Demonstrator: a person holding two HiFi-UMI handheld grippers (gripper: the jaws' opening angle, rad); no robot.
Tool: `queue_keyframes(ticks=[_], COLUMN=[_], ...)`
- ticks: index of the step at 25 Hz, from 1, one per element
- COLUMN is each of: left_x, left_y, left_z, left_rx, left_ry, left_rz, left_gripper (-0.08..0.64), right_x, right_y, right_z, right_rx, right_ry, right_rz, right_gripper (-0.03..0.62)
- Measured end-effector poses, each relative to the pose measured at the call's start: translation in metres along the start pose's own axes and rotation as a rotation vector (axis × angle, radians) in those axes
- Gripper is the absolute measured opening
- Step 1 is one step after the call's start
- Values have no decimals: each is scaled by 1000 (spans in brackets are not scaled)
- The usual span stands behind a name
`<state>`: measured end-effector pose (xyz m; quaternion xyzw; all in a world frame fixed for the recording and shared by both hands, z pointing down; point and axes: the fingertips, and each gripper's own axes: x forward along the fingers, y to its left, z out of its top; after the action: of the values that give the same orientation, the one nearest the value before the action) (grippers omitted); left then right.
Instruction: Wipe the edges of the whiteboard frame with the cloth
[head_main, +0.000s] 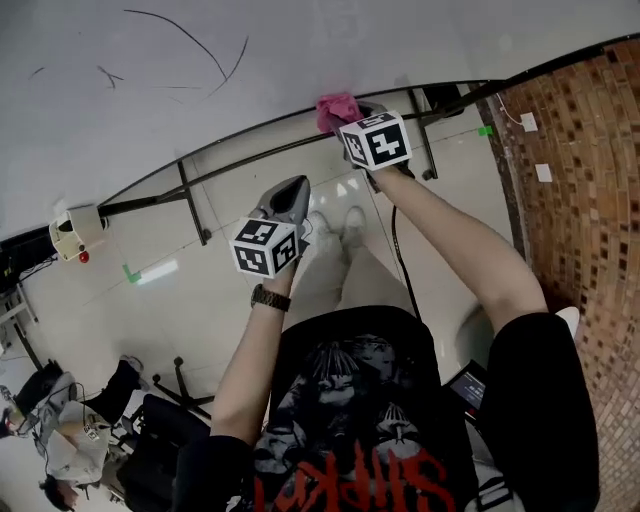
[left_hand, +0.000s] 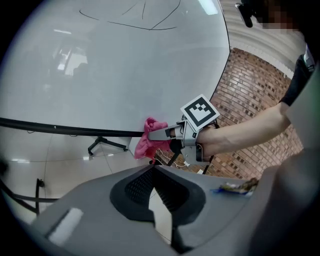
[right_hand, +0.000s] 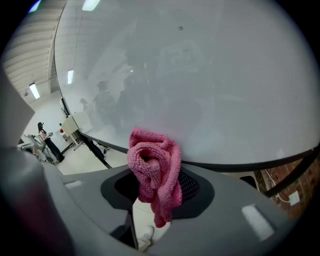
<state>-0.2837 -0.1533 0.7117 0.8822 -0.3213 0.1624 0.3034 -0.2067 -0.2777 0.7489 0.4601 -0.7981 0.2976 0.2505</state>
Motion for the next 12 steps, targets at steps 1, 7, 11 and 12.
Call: queue_keyframes(ticks=[1, 7, 11, 12], left_x=[-2, -10, 7, 11], left_y=[2, 8, -7, -9], left_z=[2, 18, 27, 25], left_rx=[2, 0, 28, 36], left_ry=[-4, -2, 1, 11], left_rz=[3, 4, -32, -41], left_gripper=[2, 2, 2, 2], right_x=[1, -5, -18, -21], right_y=[-2, 5, -11, -15], right_z=[3, 9, 3, 2], right_rx=[-20, -104, -48, -44], right_ry=[17, 92, 97, 103], right_rz=[2, 0, 16, 15], right_gripper=[146, 147, 147, 149])
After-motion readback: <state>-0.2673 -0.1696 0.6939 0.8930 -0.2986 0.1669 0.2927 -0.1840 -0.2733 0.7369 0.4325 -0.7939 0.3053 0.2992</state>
